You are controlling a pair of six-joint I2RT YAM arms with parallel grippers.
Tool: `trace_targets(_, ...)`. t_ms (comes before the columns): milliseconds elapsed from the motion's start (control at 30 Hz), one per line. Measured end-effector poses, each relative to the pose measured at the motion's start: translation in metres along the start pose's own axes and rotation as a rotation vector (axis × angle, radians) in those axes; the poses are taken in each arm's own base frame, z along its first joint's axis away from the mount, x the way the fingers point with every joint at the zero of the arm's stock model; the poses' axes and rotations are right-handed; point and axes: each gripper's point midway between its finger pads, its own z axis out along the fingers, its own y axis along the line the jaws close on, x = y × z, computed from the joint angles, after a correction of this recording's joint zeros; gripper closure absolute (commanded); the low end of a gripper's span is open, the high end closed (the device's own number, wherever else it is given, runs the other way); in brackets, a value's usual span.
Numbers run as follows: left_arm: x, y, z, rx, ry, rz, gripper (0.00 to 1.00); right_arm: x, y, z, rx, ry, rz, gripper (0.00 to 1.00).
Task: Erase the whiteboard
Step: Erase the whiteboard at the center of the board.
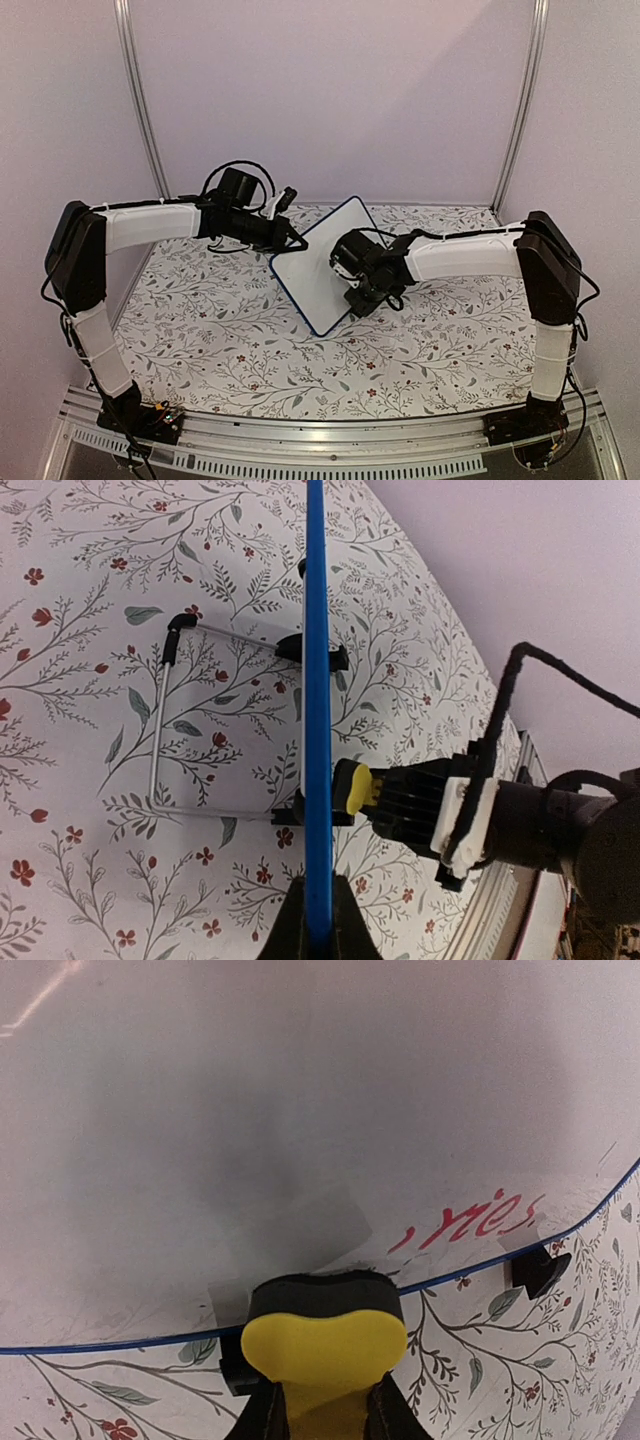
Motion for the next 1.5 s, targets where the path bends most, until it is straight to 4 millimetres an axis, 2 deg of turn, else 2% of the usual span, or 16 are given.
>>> trace_targets(200,0.0,0.0,0.0,-0.001,0.0,-0.001,1.0,0.007,-0.023,0.01,0.042,0.039,0.068,0.8)
trace_targets(367,0.0,0.0,0.0,-0.001,0.0,-0.004,1.0,-0.001,-0.039,0.012,0.02,0.028,0.14,0.79)
trace_targets(633,0.0,0.001,0.0,-0.003,0.0,-0.009,1.0,-0.033,-0.038,0.0,-0.05,-0.046,0.182,0.8)
trace_targets(800,0.0,0.001,0.0,-0.006,0.001,-0.014,1.0,-0.033,-0.033,0.002,-0.097,-0.049,0.209,0.8)
trace_targets(900,0.001,0.001,0.0,-0.007,0.001,-0.015,1.0,-0.021,-0.025,0.004,-0.139,-0.036,0.22,0.8)
trace_targets(1133,0.0,0.0,0.0,-0.004,0.001,-0.013,1.0,0.029,-0.003,0.018,-0.212,0.073,0.217,0.8)
trace_targets(1333,0.0,0.0,0.0,-0.003,0.001,-0.012,1.0,0.021,-0.006,0.015,-0.223,0.056,0.23,0.8)
trace_targets(1400,0.0,0.0,0.0,-0.003,0.001,-0.012,1.0,0.007,-0.011,0.01,-0.235,0.028,0.246,0.8)
trace_targets(1500,0.0,0.0,0.0,-0.004,0.001,-0.013,1.0,-0.025,-0.023,-0.001,-0.255,-0.048,0.284,0.8)
